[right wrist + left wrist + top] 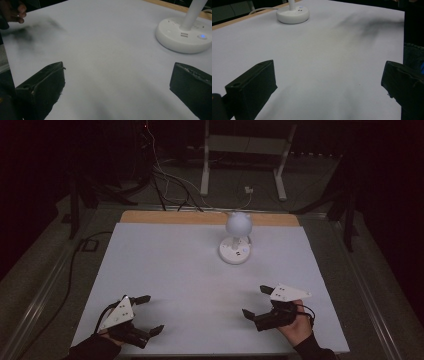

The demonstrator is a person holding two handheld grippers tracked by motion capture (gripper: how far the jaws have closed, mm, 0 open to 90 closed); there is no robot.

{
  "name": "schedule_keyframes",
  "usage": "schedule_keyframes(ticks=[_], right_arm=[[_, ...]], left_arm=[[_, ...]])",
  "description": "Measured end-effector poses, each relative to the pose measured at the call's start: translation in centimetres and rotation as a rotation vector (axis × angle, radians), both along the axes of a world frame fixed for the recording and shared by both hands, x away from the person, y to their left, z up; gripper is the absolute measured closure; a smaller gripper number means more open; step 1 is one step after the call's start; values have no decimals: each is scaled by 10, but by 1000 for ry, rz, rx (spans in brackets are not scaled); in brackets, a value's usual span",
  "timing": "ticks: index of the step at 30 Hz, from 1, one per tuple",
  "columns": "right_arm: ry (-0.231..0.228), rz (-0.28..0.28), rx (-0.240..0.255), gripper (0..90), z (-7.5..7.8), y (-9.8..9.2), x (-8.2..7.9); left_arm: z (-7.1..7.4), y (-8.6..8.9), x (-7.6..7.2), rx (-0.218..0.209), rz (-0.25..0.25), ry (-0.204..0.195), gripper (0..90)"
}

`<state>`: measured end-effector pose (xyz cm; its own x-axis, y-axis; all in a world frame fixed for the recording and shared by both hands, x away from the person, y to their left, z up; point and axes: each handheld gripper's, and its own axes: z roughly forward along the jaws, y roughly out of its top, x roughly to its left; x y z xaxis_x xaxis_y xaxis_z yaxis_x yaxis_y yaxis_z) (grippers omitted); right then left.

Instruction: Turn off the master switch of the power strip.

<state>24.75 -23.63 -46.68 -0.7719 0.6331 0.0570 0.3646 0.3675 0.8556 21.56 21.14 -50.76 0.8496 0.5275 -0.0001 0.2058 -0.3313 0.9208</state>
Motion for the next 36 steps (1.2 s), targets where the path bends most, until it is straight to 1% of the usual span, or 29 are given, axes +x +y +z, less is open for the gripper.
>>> schedule_keyframes(ticks=[13,23,26,30,34,36], right_arm=[[-6,28,1,0,10,11,12],[-29,26,12,0,23,14,25],[-38,28,6,0,27,16,28],[-40,25,8,0,30,17,34],[-38,14,25,0,34,16,41],[-41,12,22,0,35,16,42]], left_arm=[[0,0,0,-1,0,-1,3],[0,0,0,-1,1,0,3],[0,0,0,-3,0,-1,3],[0,0,0,-3,-1,-2,3],[0,0,0,-3,0,-2,3],[0,0,0,-4,-2,-2,3]])
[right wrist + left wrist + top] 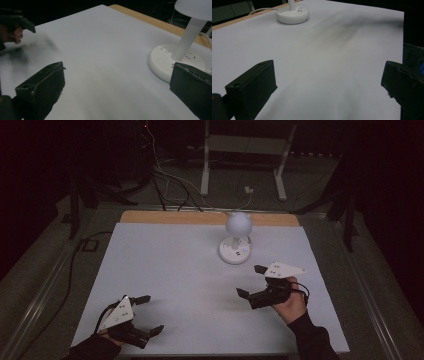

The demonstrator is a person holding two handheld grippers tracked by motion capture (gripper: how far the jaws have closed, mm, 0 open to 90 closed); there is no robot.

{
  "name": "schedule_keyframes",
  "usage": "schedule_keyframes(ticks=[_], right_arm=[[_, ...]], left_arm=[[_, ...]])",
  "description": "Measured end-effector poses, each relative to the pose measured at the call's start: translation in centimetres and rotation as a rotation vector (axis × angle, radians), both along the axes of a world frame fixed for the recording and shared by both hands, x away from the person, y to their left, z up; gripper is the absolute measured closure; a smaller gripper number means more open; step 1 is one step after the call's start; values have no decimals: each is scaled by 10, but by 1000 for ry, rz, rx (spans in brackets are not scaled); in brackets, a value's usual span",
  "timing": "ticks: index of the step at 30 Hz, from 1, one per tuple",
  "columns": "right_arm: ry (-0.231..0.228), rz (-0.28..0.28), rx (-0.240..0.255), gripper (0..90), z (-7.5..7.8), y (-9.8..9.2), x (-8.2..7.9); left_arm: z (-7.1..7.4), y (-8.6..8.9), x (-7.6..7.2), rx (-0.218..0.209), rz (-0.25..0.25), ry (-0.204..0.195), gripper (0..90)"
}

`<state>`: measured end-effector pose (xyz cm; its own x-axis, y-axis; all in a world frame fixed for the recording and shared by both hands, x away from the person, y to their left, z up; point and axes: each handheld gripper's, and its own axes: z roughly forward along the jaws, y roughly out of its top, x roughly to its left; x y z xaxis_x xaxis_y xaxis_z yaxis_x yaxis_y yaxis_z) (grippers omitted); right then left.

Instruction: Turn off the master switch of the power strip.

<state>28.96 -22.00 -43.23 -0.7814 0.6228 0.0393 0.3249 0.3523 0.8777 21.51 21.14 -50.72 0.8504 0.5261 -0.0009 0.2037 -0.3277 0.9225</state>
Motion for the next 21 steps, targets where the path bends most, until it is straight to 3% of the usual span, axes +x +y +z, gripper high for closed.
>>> schedule_keyframes(ticks=[21], right_arm=[[10,-64,12,0,8,-8,33]], left_arm=[[0,0,0,0,1,0,3]])
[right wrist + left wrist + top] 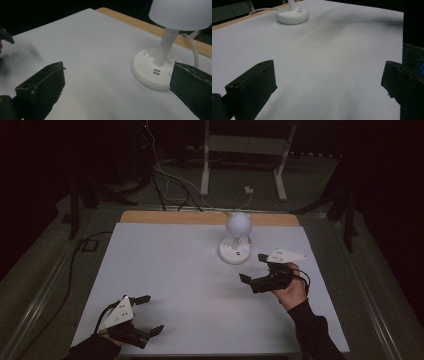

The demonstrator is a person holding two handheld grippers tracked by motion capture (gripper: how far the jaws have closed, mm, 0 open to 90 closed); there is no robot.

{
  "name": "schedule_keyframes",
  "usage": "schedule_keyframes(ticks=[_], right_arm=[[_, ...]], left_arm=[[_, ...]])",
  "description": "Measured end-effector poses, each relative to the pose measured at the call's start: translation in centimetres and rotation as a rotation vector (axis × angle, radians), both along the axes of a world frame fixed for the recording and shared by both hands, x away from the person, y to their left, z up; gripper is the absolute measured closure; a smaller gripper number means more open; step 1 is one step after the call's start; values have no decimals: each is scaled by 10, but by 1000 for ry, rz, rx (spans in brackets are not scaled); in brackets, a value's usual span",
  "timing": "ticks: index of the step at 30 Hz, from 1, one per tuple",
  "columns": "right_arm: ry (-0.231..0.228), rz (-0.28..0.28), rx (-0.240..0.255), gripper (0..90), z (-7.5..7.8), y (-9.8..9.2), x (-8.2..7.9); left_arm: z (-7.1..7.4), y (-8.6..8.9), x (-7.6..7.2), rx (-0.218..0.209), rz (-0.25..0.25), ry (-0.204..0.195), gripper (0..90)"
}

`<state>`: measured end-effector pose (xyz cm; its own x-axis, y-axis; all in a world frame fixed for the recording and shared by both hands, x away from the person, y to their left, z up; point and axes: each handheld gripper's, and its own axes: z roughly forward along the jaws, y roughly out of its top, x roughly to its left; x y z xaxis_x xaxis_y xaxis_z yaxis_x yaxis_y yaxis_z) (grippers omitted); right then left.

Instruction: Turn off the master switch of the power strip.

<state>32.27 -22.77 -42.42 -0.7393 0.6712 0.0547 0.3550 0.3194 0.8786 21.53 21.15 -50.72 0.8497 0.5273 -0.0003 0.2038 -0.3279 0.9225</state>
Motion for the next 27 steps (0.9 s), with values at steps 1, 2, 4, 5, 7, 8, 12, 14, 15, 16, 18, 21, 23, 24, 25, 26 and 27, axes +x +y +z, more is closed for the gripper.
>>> schedule_keyframes(ticks=[1,2,4,5,7,8,12,14,15,16,18,21,23,24,25,26,27], right_arm=[[0,-9,2,0,1,-1,4],[-1,-12,-1,0,2,-2,6],[2,-23,4,0,3,-3,10],[3,-27,5,0,3,-4,12],[6,-31,5,0,4,-5,16],[6,-36,5,0,4,-5,18],[16,-46,13,0,5,-7,26],[16,-49,12,0,5,-7,28],[14,-54,7,0,5,-8,30],[15,-61,5,0,5,-8,34],[23,-65,4,0,4,-9,38],[21,-68,-2,0,3,-9,41],[27,-74,1,0,2,-10,45],[33,-79,3,0,1,-10,49],[35,-79,3,0,0,-10,51],[40,-81,4,0,-1,-10,53],[43,-86,3,0,-2,-11,55]], left_arm=[[0,0,0,-1,-1,0,3],[0,0,0,-1,-1,0,3],[0,0,0,0,0,0,3],[0,0,0,1,0,0,2],[0,0,0,3,-1,0,3],[0,0,0,-1,-2,0,3],[0,0,0,2,0,1,3],[0,0,0,-1,-1,0,3],[0,0,0,-1,0,0,3],[0,0,0,1,0,1,3],[0,0,0,2,0,2,3],[0,0,0,-1,0,1,2],[0,0,0,2,1,1,3],[0,0,0,3,0,2,3],[0,0,0,2,-1,1,3],[0,0,0,2,0,0,3],[0,0,0,1,0,2,3]])
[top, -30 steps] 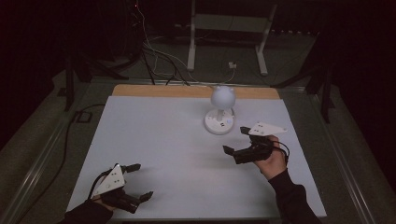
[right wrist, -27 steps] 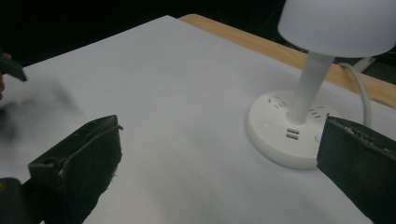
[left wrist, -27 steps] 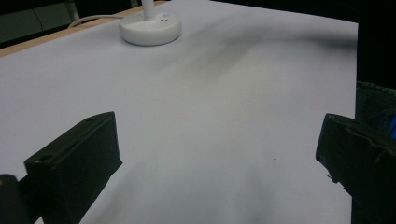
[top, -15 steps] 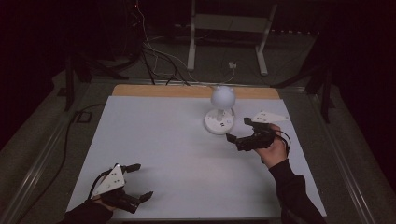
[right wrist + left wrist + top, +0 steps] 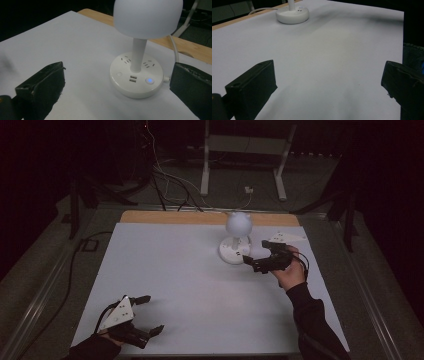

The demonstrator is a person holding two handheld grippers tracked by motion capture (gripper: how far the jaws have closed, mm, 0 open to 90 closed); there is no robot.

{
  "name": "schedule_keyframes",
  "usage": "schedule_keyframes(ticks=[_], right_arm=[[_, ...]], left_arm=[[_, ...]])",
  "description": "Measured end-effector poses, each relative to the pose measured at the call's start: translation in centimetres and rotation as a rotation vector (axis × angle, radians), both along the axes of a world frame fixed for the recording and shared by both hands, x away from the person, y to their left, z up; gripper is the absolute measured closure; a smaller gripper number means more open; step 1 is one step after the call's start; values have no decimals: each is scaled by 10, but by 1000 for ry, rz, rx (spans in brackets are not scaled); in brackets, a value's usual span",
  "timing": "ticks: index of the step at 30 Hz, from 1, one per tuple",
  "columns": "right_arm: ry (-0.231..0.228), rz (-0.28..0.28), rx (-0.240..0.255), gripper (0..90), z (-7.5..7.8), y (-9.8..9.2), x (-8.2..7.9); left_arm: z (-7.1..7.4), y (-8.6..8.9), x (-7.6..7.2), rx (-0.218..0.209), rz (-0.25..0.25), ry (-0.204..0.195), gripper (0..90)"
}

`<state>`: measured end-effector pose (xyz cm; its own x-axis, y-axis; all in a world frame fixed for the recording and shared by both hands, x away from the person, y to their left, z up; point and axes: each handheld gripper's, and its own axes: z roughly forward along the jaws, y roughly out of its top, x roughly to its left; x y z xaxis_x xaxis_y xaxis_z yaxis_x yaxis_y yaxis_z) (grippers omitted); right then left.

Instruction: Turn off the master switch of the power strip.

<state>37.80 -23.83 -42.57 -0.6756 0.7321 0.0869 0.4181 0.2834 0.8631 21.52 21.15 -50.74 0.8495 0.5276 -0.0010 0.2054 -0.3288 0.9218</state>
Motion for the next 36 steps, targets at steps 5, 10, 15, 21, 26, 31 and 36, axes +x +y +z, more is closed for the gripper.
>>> schedule_keyframes(ticks=[5,10,15,21,26,31,36], right_arm=[[26,-20,8,0,-4,-1,11],[30,-52,12,0,-10,-4,20],[36,-82,-2,0,-19,-8,29],[28,-126,0,0,-27,-14,35],[34,-165,-6,0,-35,-16,42],[49,-207,-3,0,-45,-16,49],[58,-234,3,17,-50,-15,51]], left_arm=[[0,0,0,0,-1,-2,3],[0,0,0,-1,1,-4,3],[0,0,0,-1,1,0,3],[0,1,0,-3,5,-1,3],[0,0,0,-3,5,0,3],[0,1,0,-5,8,0,3],[0,0,0,-5,5,1,3]])
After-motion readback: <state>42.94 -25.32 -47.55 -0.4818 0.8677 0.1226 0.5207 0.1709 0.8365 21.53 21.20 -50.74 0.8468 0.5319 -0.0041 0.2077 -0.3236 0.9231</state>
